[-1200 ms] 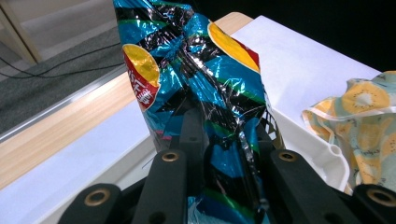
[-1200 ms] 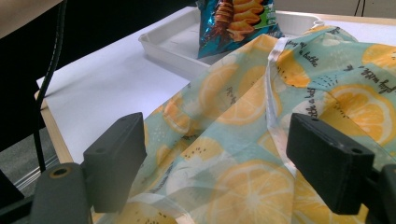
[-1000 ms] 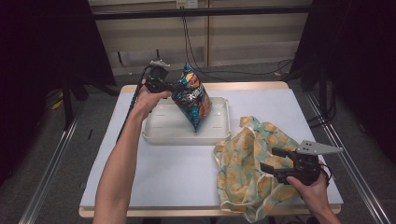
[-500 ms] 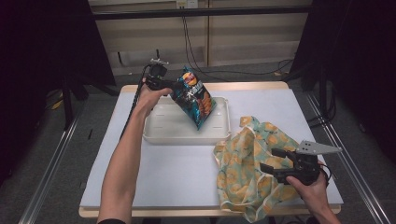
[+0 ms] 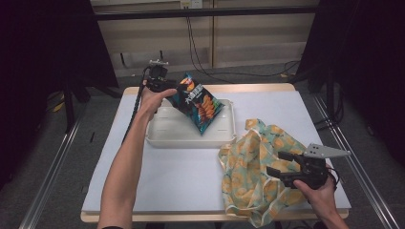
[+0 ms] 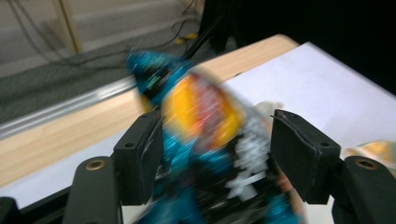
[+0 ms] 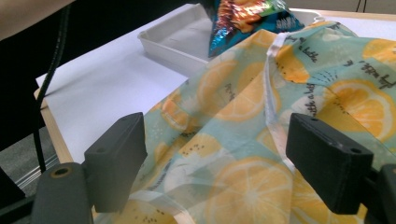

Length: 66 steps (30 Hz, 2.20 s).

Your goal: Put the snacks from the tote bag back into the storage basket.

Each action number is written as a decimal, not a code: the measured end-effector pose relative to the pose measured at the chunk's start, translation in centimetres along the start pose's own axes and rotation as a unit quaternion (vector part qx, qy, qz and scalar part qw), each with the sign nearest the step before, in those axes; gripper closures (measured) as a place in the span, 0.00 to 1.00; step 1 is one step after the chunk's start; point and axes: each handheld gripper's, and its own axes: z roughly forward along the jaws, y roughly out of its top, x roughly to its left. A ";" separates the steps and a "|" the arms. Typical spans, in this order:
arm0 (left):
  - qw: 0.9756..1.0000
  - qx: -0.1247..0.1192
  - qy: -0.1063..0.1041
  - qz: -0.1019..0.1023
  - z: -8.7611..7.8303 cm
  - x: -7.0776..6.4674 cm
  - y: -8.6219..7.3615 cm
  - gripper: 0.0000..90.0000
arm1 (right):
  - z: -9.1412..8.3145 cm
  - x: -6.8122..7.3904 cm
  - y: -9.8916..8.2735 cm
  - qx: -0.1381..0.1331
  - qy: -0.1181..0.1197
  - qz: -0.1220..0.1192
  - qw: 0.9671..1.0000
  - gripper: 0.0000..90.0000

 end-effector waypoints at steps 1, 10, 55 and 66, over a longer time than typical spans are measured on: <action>1.000 -0.008 -0.004 0.004 -0.4 -0.2 0.1 0.39 | 0.0 0.0 0.0 0.001 -0.003 0.003 1.000 0.21; 0.997 -0.030 -0.061 0.026 -2.1 -2.2 -0.9 0.79 | 0.1 -0.2 -0.1 0.000 0.000 0.004 1.000 0.21; 0.980 0.166 -0.103 0.041 7.1 -7.1 -9.3 1.00 | 0.7 -0.2 -0.4 0.016 0.000 -0.001 1.000 0.21; 0.975 0.193 -0.097 0.044 6.2 -4.9 -9.7 1.00 | 0.7 -0.2 -0.4 0.016 -0.001 0.000 1.000 0.21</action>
